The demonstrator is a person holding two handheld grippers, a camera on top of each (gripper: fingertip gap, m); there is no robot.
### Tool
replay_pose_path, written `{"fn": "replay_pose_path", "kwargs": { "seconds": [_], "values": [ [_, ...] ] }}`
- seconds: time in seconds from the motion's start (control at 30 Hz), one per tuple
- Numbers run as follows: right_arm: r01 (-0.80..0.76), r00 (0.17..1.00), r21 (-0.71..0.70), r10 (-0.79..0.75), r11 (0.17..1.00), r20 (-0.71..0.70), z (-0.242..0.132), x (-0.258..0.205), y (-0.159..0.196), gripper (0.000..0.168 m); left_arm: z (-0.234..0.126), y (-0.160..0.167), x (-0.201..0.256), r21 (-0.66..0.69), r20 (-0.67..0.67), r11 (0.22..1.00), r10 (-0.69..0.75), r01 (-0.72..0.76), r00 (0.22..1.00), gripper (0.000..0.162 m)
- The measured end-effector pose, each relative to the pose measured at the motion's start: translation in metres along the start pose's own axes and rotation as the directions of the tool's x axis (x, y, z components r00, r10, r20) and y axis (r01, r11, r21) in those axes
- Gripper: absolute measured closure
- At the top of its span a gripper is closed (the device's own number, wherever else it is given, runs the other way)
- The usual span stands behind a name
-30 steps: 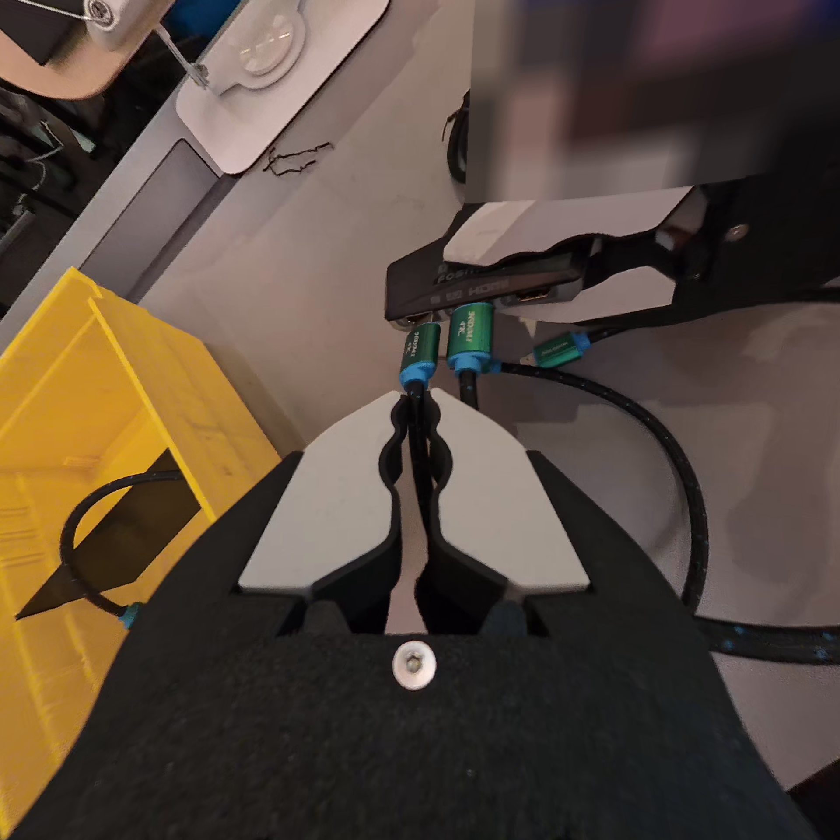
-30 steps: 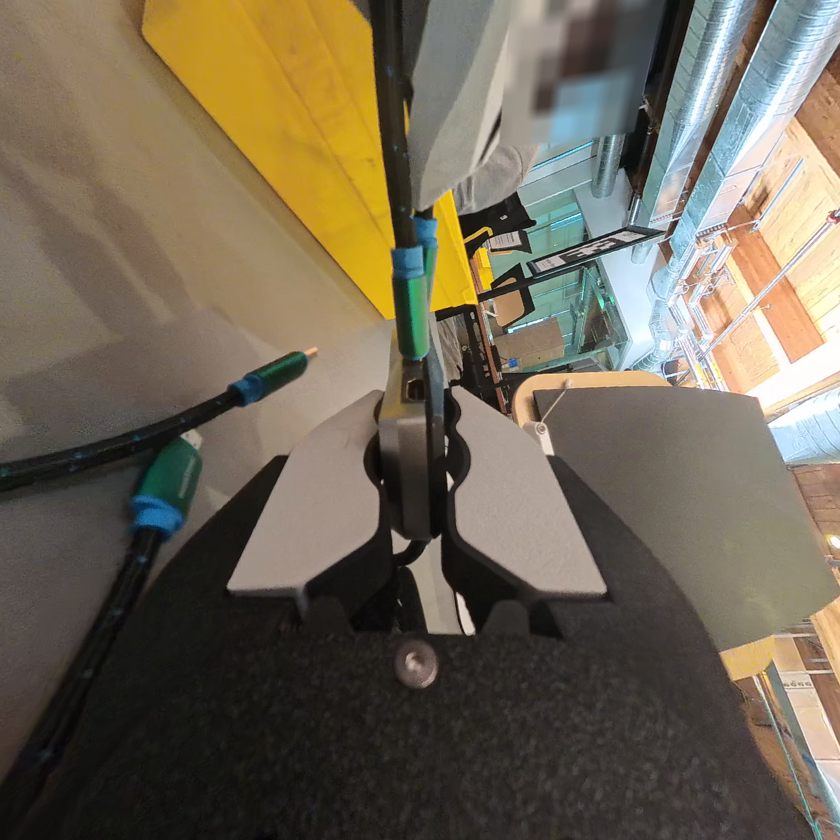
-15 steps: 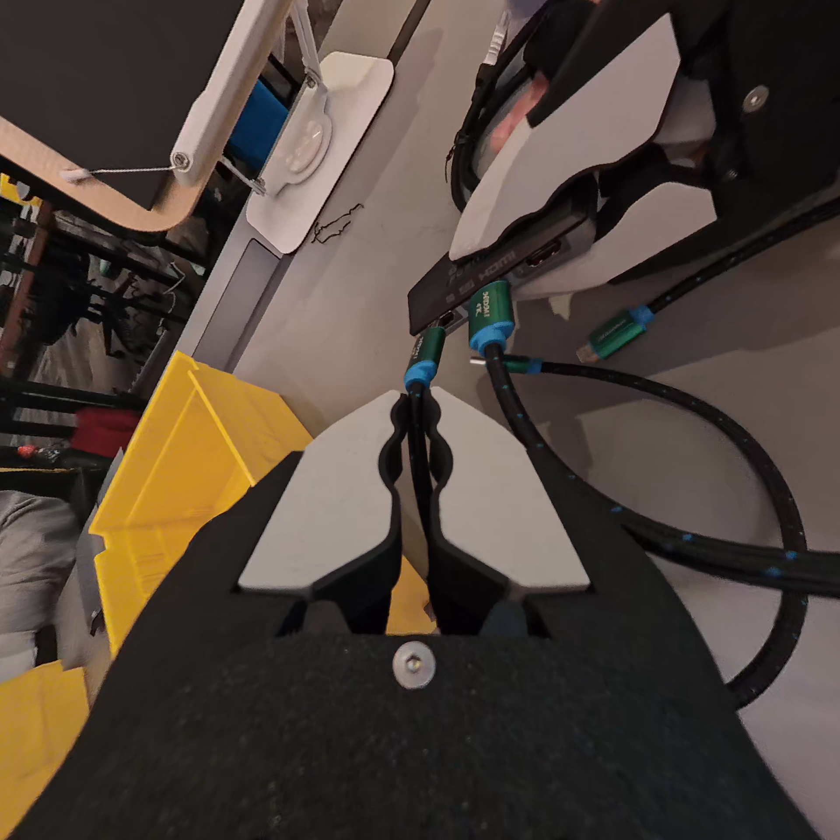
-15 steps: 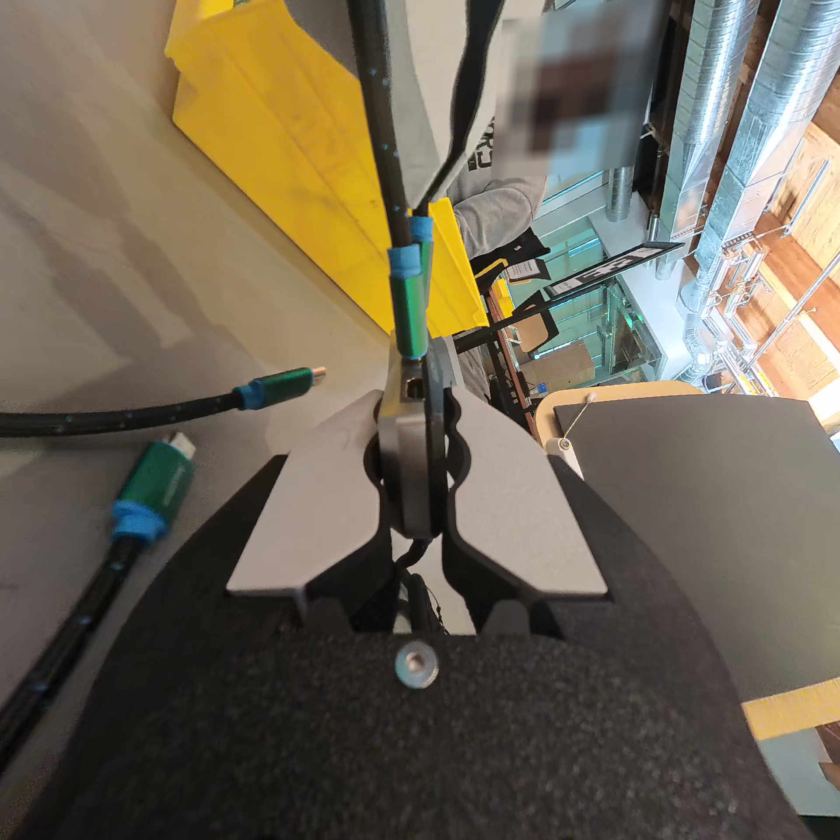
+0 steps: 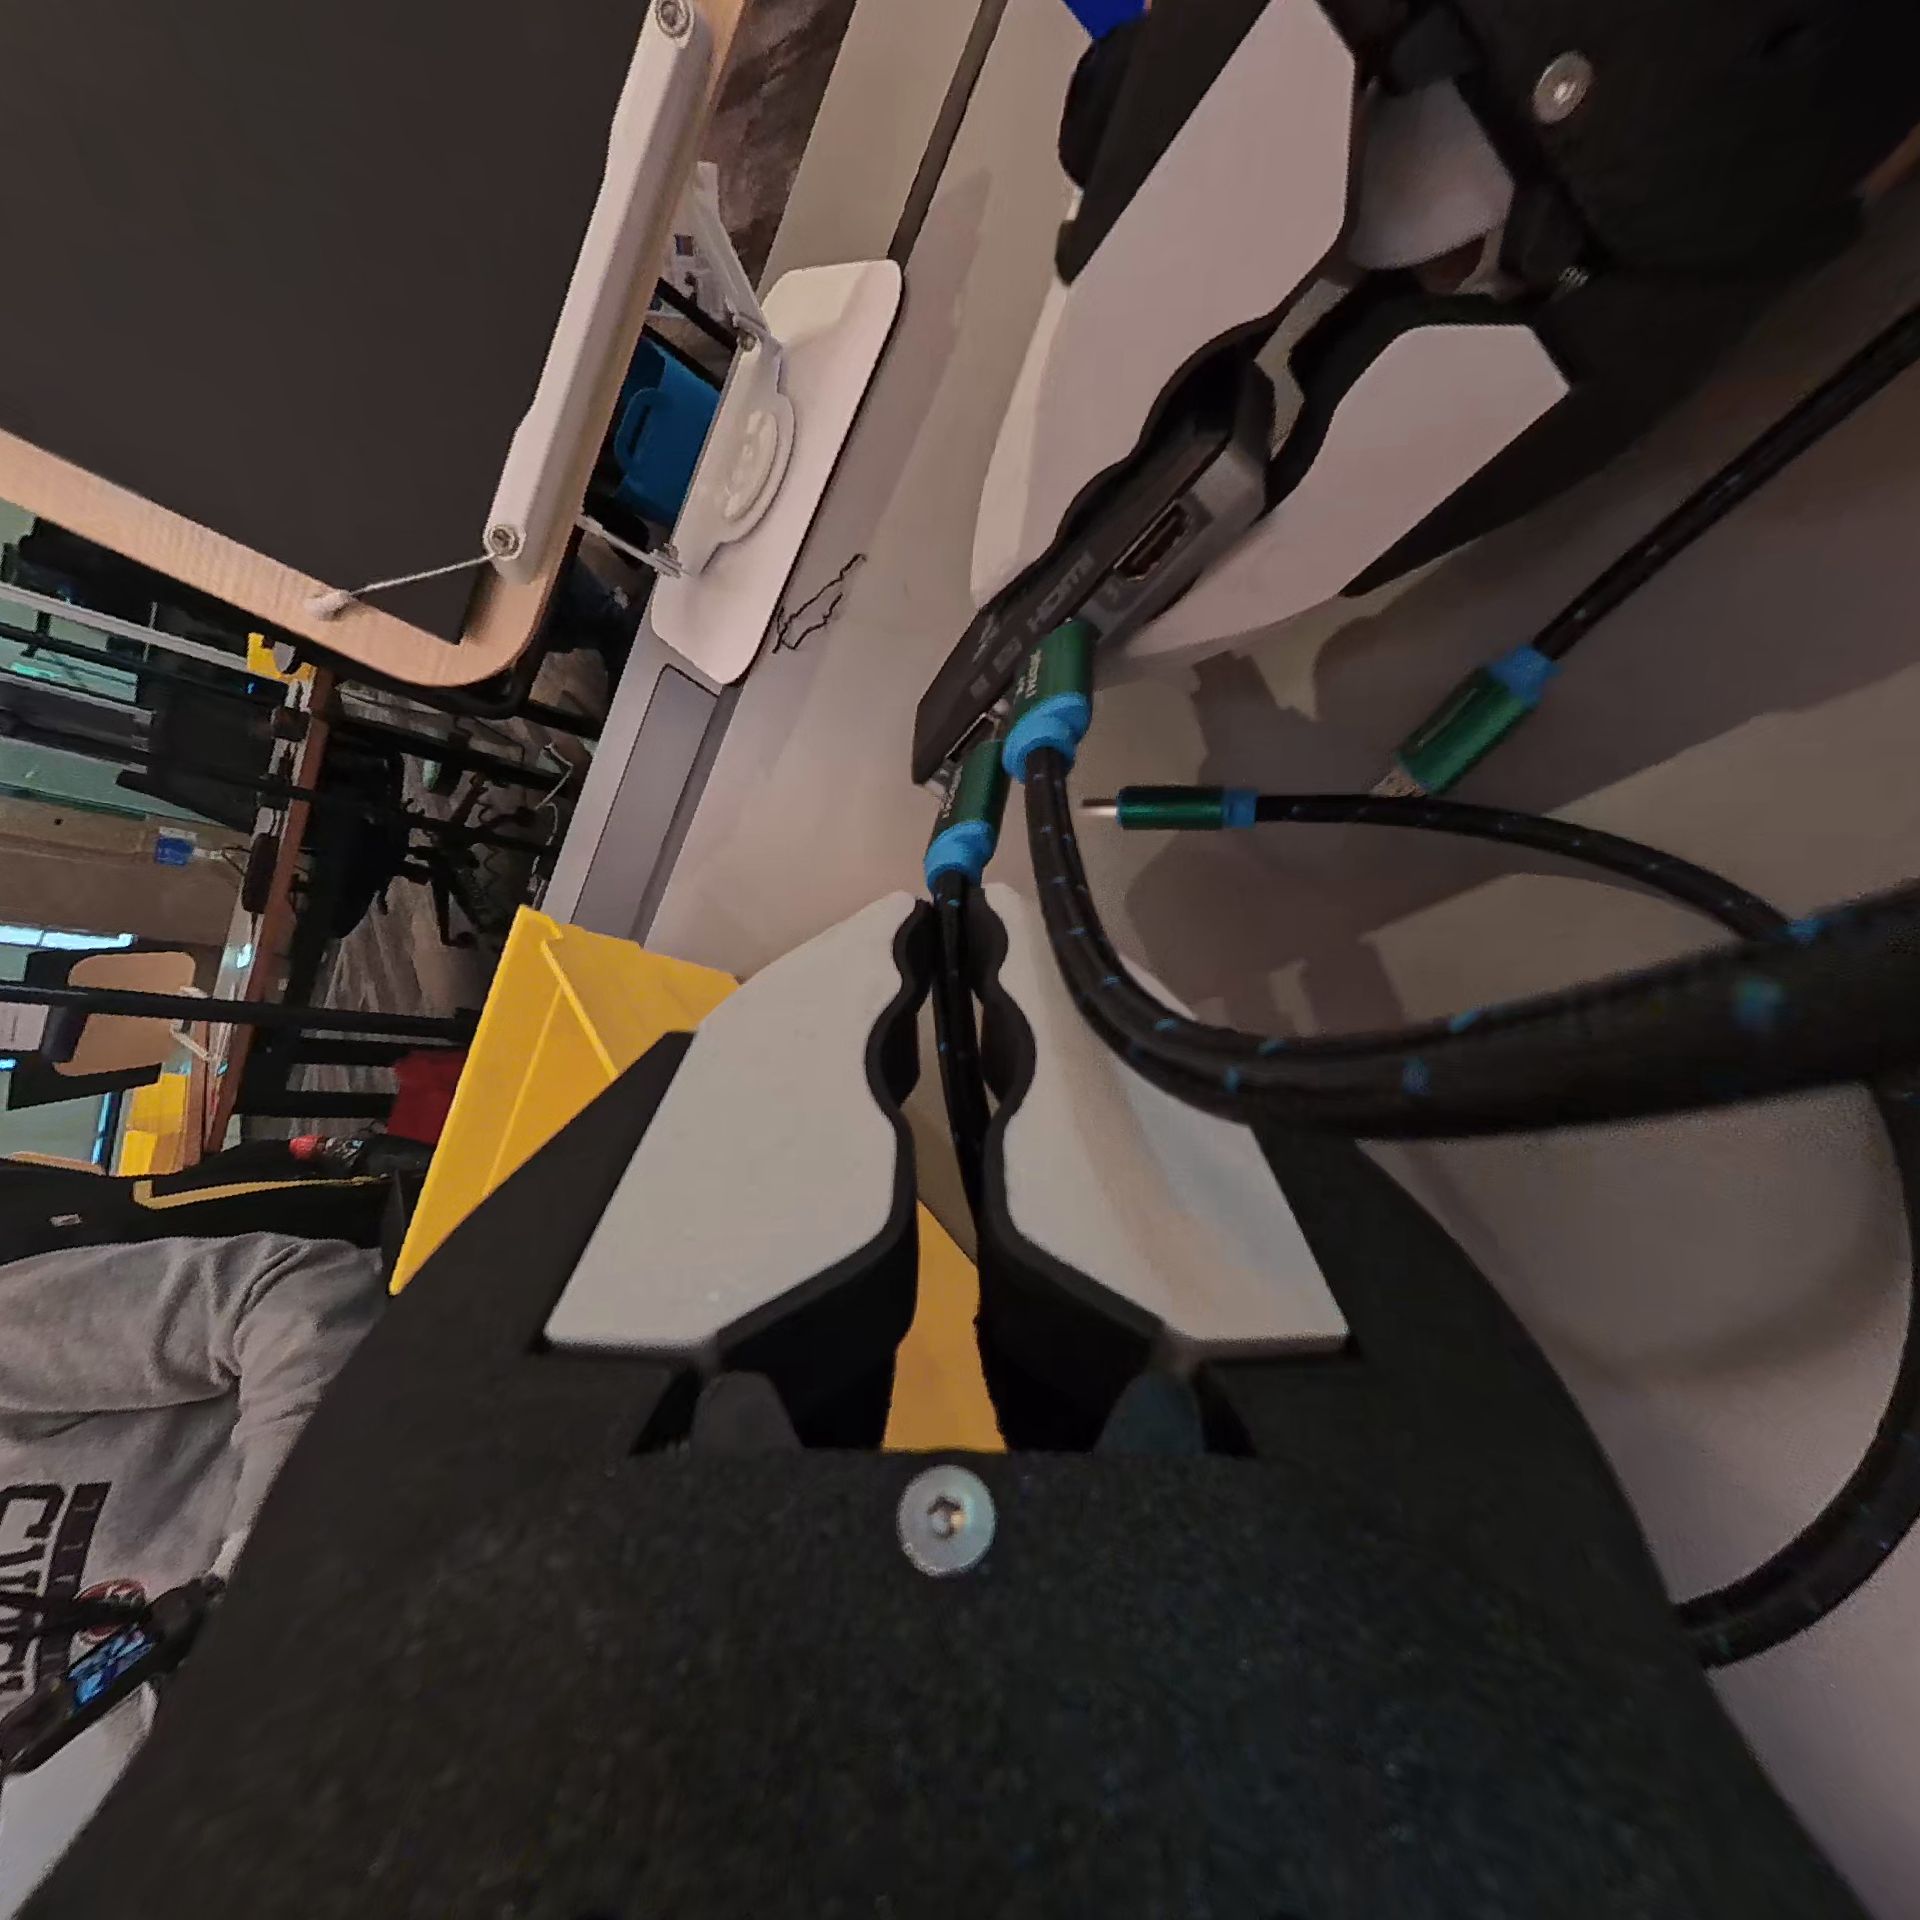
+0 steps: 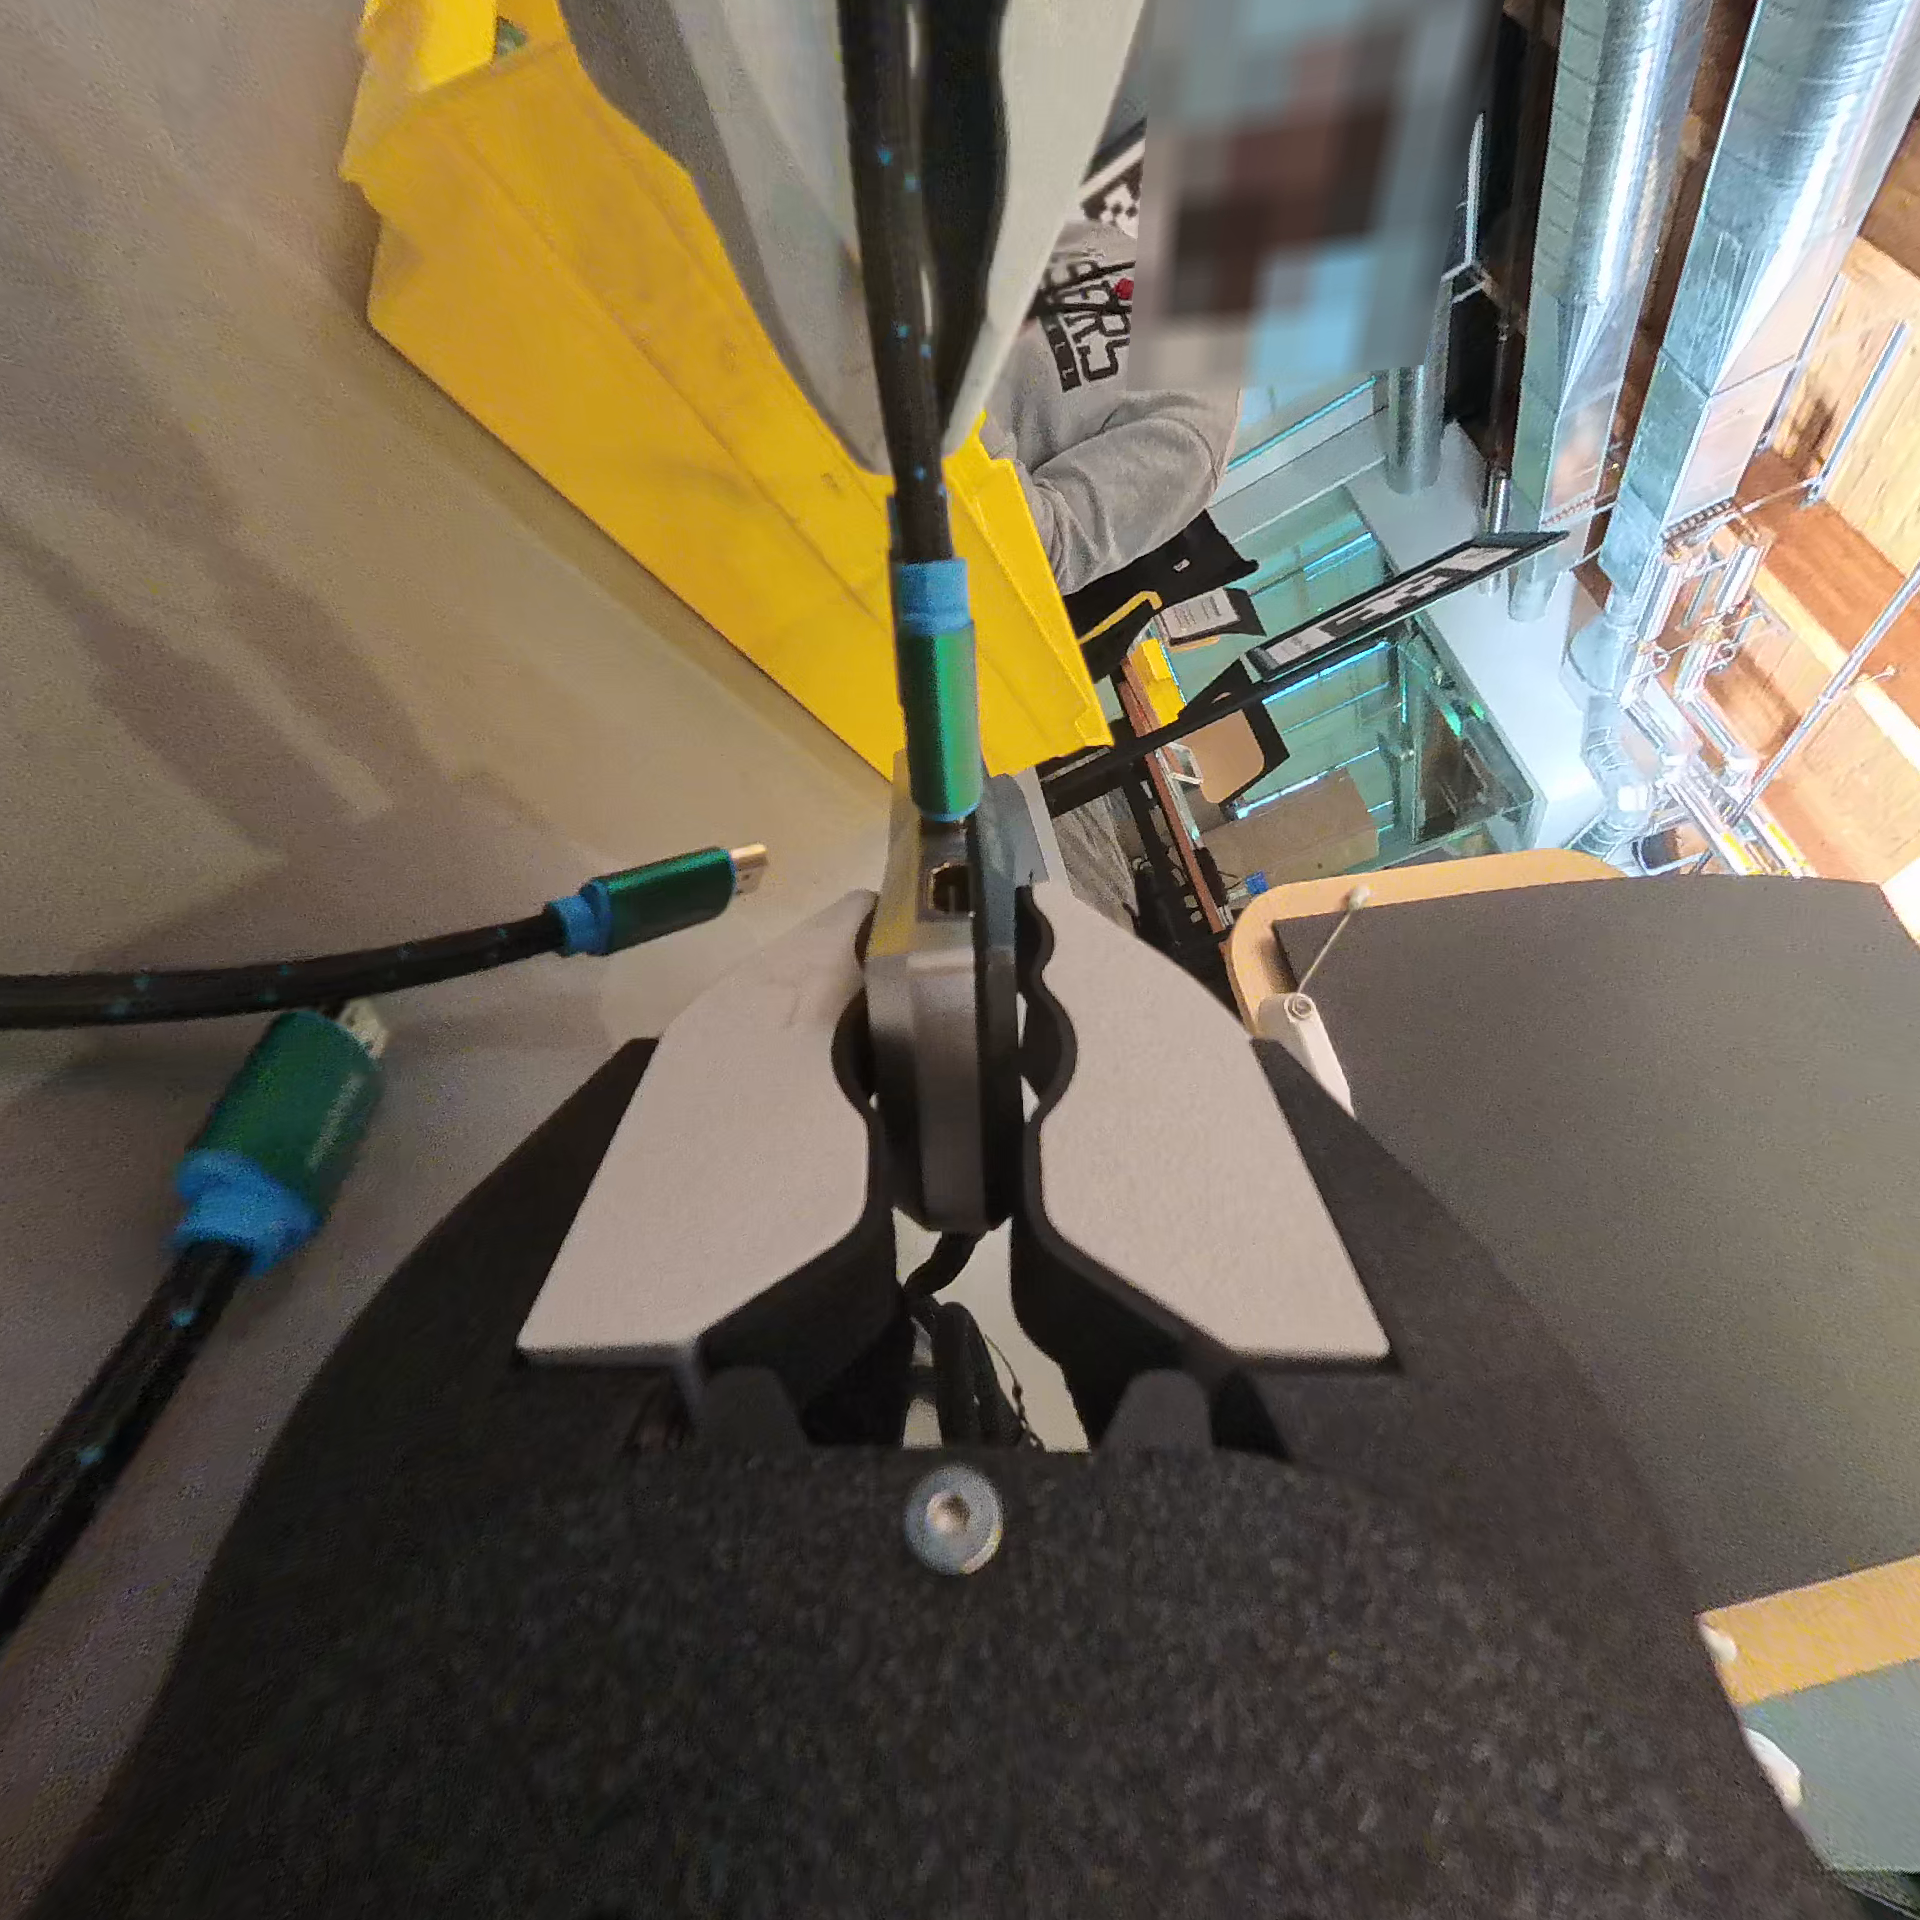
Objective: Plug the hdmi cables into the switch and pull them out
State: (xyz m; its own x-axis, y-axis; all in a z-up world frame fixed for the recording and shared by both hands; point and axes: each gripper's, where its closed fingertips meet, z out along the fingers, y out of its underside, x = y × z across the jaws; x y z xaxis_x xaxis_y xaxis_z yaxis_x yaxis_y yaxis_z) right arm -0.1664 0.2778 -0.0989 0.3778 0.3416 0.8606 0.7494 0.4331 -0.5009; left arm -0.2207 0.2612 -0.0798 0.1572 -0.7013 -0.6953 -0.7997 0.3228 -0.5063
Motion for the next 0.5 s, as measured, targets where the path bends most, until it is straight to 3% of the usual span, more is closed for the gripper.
{"fn": "replay_pose_path", "kwargs": {
  "seconds": [0.27,0.5],
  "values": [
    [0.029,1.000,-0.005,-0.029,1.000,0.000,0.0006,-0.0027,0.0004,0.147,0.0016,0.0028,-0.0010,-0.010,-0.018,0.999,-0.034,0.034,0.999,0.156],
    [0.040,0.999,-0.011,-0.040,0.999,0.006,0.0011,-0.0048,0.0010,0.147,0.0018,0.0032,0.0014,-0.027,0.022,0.998,0.060,-0.059,0.998,0.156]
  ]
}}
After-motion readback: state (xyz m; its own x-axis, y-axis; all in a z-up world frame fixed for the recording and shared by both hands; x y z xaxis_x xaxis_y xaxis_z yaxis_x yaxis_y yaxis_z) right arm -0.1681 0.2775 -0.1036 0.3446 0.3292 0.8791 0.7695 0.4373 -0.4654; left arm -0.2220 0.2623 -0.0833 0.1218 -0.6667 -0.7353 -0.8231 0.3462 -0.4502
